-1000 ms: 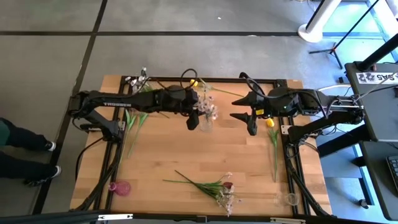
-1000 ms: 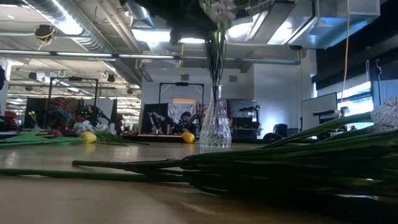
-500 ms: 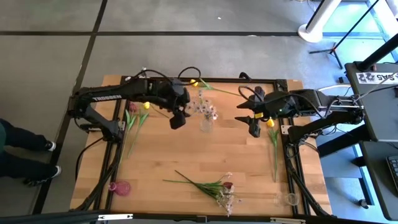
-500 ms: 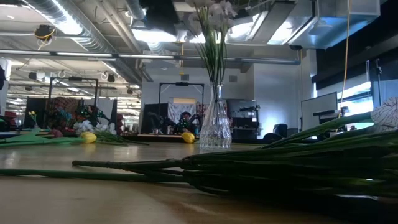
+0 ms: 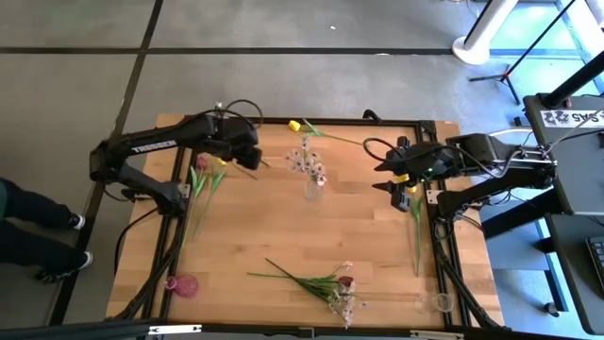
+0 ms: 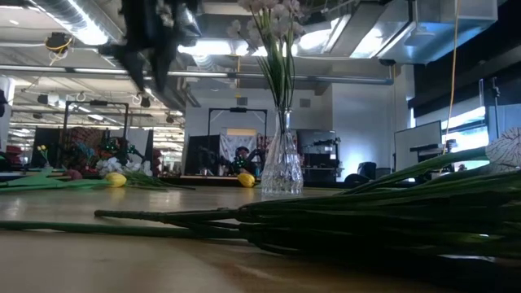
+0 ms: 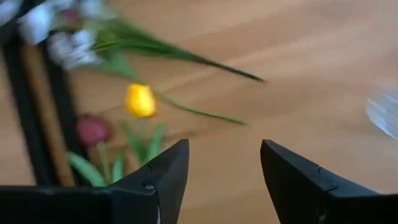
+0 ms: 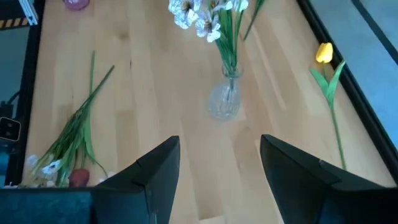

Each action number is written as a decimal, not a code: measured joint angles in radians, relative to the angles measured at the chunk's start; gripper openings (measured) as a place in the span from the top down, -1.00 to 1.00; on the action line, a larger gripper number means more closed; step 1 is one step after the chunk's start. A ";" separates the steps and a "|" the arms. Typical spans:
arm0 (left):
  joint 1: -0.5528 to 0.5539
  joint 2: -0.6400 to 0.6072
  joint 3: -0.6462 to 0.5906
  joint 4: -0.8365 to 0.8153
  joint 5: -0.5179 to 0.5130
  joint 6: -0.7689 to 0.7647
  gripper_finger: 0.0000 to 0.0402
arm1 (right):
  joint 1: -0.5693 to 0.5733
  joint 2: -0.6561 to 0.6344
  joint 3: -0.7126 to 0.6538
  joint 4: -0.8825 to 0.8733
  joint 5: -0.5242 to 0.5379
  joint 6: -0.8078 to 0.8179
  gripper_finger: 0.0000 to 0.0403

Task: Sort flowers into vase by color
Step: Put the top white flowers into the top transparent vase

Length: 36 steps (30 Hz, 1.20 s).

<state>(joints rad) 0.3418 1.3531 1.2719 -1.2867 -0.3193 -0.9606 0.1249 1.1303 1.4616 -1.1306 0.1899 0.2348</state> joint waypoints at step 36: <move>0.591 0.342 -0.431 0.828 -0.013 -0.496 0.07 | -0.233 0.007 0.000 0.196 -0.008 -0.109 -0.10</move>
<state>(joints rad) 0.9324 1.6946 0.8412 -0.4588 -0.3319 -1.4564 -0.1083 1.1378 1.4612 -0.9345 0.1821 0.1254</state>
